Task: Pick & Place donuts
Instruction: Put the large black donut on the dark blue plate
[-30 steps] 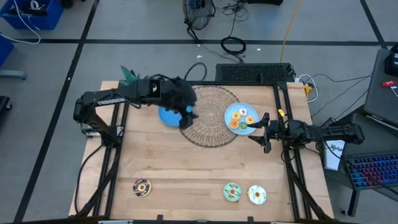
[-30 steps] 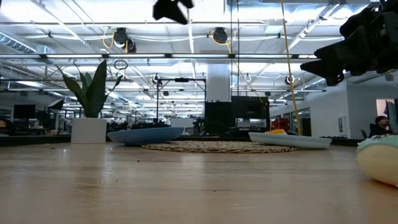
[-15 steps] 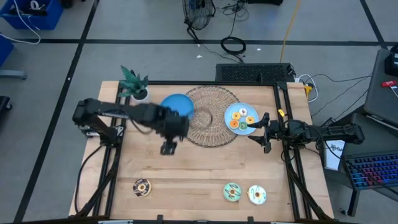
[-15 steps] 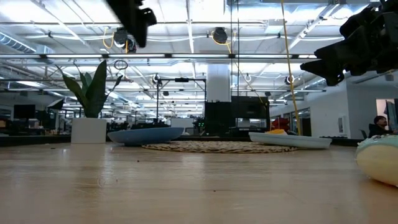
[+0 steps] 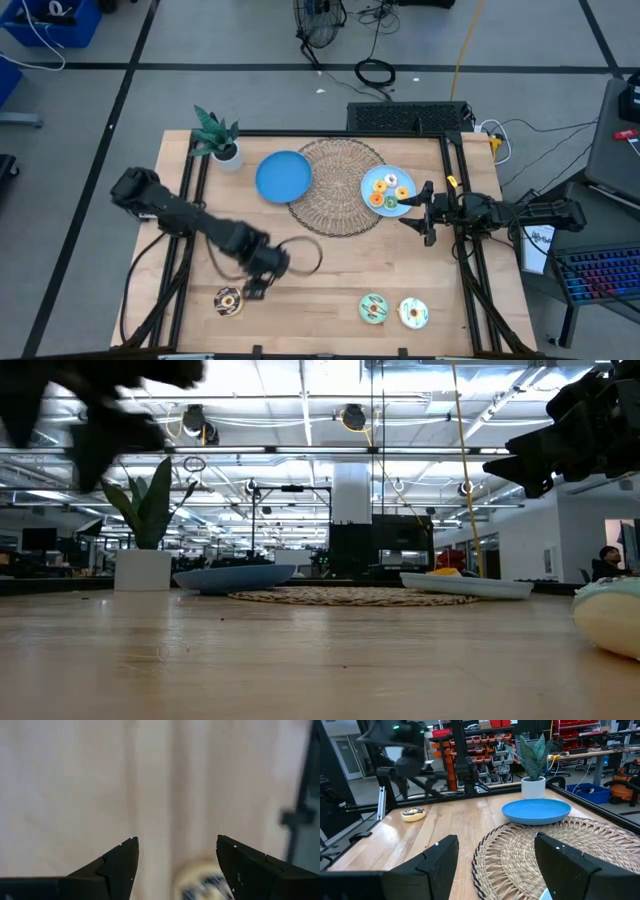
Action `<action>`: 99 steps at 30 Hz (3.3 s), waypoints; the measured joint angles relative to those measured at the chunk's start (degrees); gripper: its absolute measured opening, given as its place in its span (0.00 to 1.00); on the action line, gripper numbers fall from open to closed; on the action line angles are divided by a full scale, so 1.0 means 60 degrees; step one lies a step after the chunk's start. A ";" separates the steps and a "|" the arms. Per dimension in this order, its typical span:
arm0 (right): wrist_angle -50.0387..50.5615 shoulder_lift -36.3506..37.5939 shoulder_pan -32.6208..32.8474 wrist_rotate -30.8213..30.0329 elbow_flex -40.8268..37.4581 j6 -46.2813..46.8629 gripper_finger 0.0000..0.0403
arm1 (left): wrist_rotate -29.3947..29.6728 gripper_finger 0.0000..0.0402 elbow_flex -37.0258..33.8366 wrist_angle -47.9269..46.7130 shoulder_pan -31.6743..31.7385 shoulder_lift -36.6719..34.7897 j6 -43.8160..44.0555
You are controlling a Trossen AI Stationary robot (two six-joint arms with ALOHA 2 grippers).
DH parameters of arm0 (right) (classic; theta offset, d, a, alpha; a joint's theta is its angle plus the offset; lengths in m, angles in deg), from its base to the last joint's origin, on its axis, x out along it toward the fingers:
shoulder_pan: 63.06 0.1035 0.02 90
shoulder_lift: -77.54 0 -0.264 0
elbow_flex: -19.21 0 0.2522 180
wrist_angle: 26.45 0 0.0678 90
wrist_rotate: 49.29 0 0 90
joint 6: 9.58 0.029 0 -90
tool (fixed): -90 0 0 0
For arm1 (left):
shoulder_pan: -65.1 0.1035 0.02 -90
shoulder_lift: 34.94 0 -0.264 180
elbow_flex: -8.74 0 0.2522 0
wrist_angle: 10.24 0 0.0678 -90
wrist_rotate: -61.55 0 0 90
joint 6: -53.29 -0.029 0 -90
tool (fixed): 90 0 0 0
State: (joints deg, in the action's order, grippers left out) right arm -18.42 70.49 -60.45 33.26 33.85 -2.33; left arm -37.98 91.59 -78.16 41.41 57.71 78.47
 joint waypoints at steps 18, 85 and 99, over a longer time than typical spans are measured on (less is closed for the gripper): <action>0.0000 0.0003 -0.0001 0.0000 -0.0003 -0.0001 0.60 | 0.0782 0.66 -0.0004 -0.0331 -0.4032 0.0000 0.5064; 0.0001 0.0002 -0.0001 0.0001 0.0000 -0.0001 0.60 | 0.1346 0.21 -0.0558 0.0322 -0.5117 0.1810 0.5336; 0.0000 0.0002 -0.0001 0.0000 0.0000 -0.0001 0.60 | 0.0778 0.15 -0.0532 0.0297 -0.4356 0.1627 0.4822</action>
State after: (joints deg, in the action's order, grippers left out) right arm -18.42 70.51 -60.45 33.26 33.85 -2.33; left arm -33.31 88.39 -76.38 15.27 67.47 107.40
